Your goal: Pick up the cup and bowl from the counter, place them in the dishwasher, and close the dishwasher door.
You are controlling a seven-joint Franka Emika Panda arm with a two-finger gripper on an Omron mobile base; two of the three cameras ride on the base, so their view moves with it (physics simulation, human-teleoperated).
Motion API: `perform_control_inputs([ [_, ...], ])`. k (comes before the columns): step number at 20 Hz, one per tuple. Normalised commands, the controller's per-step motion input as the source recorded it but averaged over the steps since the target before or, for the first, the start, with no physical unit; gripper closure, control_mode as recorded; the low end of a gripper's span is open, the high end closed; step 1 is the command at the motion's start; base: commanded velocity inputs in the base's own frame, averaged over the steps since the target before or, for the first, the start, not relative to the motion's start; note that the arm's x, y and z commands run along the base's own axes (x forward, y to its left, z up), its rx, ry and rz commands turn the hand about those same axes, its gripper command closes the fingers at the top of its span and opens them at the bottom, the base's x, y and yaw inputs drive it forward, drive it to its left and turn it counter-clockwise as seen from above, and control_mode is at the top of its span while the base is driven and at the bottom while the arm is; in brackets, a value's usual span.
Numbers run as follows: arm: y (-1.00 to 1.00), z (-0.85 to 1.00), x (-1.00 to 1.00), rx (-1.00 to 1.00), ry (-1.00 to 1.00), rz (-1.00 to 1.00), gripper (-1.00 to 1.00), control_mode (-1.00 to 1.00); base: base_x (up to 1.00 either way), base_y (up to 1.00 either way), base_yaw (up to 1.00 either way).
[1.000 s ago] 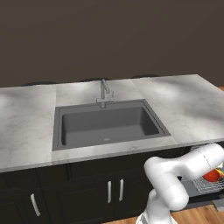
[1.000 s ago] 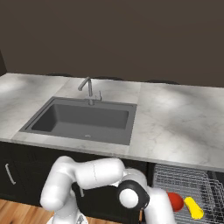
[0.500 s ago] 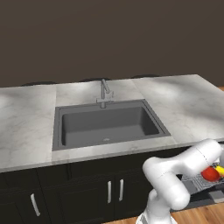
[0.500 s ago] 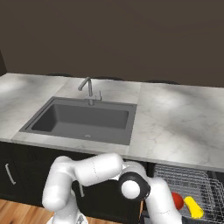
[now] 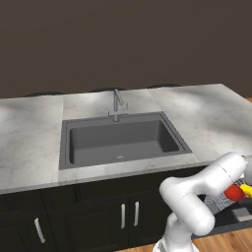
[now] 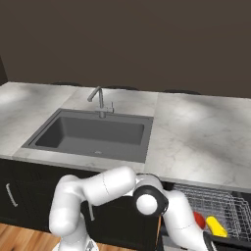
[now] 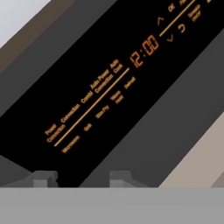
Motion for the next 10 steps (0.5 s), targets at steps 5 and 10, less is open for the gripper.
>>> perform_control_inputs([
  [5,-0.55,-0.11,1.00,0.02,0.00,0.00,-1.00,-1.00,0.00,0.00,0.00],
  [10,-0.63,-0.08,1.00,0.02,0.00,0.00,-1.00,-1.00,0.00,0.00,0.00],
])
